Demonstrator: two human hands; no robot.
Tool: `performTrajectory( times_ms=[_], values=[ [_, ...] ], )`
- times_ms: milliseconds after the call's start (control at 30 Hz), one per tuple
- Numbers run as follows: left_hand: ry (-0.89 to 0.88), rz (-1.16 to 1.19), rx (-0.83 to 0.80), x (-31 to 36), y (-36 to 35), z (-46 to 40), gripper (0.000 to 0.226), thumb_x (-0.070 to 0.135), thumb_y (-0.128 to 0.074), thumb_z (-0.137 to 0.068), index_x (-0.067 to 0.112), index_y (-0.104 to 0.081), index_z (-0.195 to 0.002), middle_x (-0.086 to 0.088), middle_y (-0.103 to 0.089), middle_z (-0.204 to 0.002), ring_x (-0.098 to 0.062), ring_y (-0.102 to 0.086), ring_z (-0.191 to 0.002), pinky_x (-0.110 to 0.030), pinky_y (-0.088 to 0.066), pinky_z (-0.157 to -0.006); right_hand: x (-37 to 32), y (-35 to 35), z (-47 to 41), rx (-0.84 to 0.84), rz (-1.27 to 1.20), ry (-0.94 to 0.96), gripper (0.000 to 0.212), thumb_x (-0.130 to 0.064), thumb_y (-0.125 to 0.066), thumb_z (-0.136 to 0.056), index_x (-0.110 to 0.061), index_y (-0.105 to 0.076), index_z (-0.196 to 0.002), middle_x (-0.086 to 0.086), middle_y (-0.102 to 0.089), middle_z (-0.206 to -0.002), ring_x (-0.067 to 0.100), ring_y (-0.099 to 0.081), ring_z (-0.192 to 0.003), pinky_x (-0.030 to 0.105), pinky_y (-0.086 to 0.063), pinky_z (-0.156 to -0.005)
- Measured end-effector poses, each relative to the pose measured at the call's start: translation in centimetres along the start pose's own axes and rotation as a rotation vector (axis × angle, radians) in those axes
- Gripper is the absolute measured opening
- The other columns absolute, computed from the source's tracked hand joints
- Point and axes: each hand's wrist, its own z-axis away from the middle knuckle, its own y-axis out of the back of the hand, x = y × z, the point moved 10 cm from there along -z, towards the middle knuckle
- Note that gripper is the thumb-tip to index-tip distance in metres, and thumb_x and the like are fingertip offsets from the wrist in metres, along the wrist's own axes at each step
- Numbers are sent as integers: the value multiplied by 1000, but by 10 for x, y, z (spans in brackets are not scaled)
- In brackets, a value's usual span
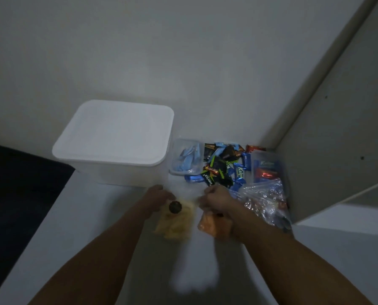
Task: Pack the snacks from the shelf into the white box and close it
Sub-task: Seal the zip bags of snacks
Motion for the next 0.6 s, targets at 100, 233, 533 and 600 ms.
performTrajectory(
  times_ms=[100, 233, 533, 600],
  values=[
    [-58, 66, -50, 7, 6, 1, 21, 18, -76, -71, 17, -56, -78, -6, -57, -78, -18, -54, -67, -29, -41, -64, -7, 15, 9, 197, -127, 33, 19, -6, -74, -81, -9, -55, -77, 13, -62, -77, 25, -62, -67, 41, -57, -67],
    [-163, 71, -72, 25, 11, 14, 18, 24, -74, -79, 16, -61, -68, 1, -53, -57, -14, -47, -54, -23, -34, -52, -30, 13, 24, 202, -90, 161, 11, -9, -68, -86, -9, -58, -82, 8, -61, -79, 19, -60, -70, 31, -53, -59],
    [-278, 201, 75, 35, 38, 46, 46, 60, -71, -70, 19, -56, -52, -2, -51, -55, -18, -46, -52, -30, -38, -58, -67, -4, 71, 188, 202, 423, 17, -13, -72, -83, 2, -66, -88, 5, -65, -80, 7, -61, -70, 15, -47, -60],
    [-245, 244, 50, 31, 36, 52, 35, 47, -72, -77, 17, -63, -61, -4, -55, -59, -19, -49, -54, -29, -43, -57, -68, -11, 81, 164, 232, 416, 21, -21, -75, -81, -3, -68, -89, 5, -66, -85, 12, -62, -76, 22, -49, -66]
  ],
)
